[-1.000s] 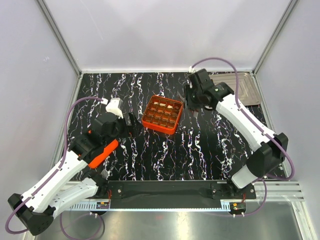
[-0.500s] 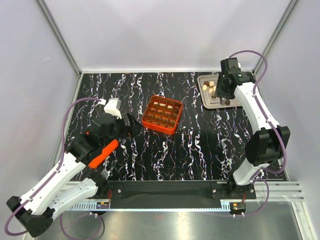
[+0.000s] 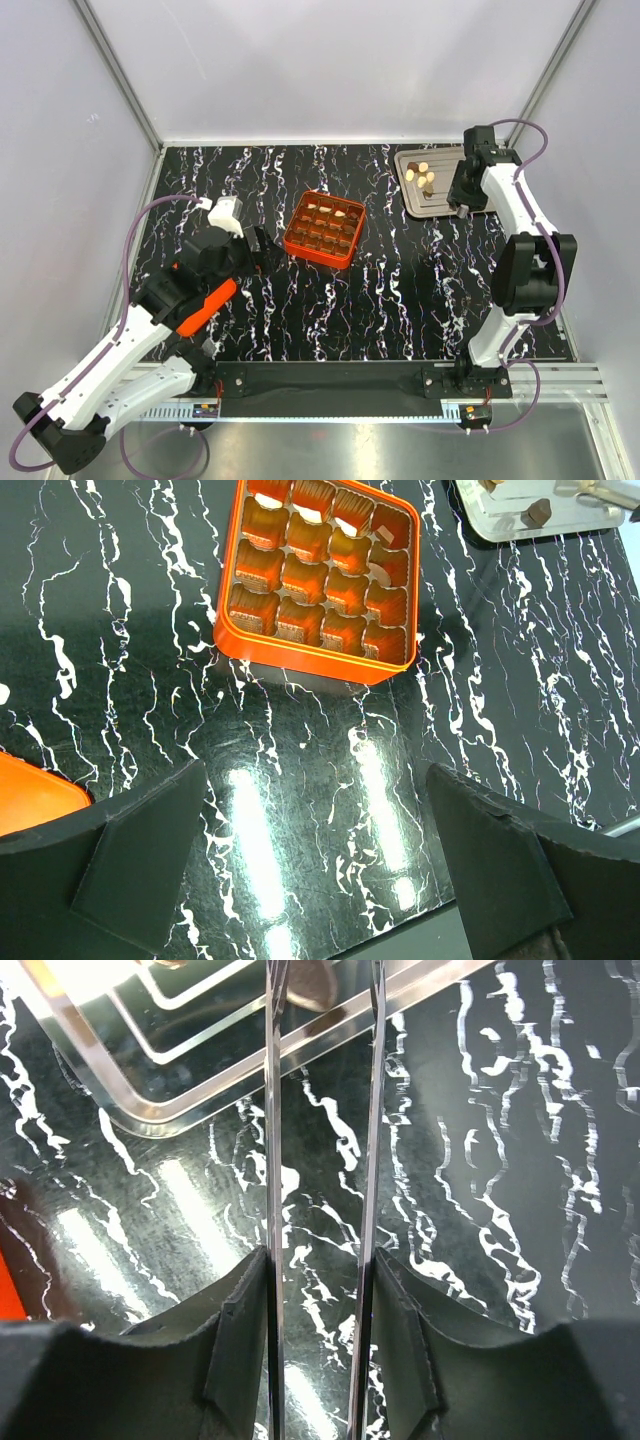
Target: Pack the chocolate
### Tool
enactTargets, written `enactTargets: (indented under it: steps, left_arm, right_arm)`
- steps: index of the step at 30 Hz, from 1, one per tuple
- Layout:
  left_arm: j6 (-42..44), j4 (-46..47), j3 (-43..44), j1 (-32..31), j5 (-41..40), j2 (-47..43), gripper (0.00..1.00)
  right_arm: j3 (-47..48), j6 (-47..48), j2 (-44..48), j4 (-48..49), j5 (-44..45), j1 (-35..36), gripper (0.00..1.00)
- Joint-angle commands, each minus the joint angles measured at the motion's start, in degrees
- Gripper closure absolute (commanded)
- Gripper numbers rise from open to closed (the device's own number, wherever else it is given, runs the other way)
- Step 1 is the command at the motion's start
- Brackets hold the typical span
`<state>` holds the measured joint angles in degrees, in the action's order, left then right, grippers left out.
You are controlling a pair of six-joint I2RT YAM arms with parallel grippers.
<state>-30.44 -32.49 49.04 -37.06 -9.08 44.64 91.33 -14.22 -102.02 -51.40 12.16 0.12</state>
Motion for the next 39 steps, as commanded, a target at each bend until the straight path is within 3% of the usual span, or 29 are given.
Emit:
enactTargets:
  steps: [1,21,39]
  left_arm:
    - [0.9,1.99,0.8,-0.03,-1.11,0.09,0.01]
    - [0.82,1.91,1.59,-0.03,-0.85,0.62,0.01]
    - [0.73,1.73,1.32,-0.03,-1.2,0.36,0.01]
  right_arm:
    - [-0.45,1.39,0.33,3.41,-2.93,0.14,0.5]
    - [-6.07,2.62,0.41,7.19,-6.71,-2.93,0.5]
    - [-5.37,2.44,-2.04,7.45,-9.35,-3.46,0.54]
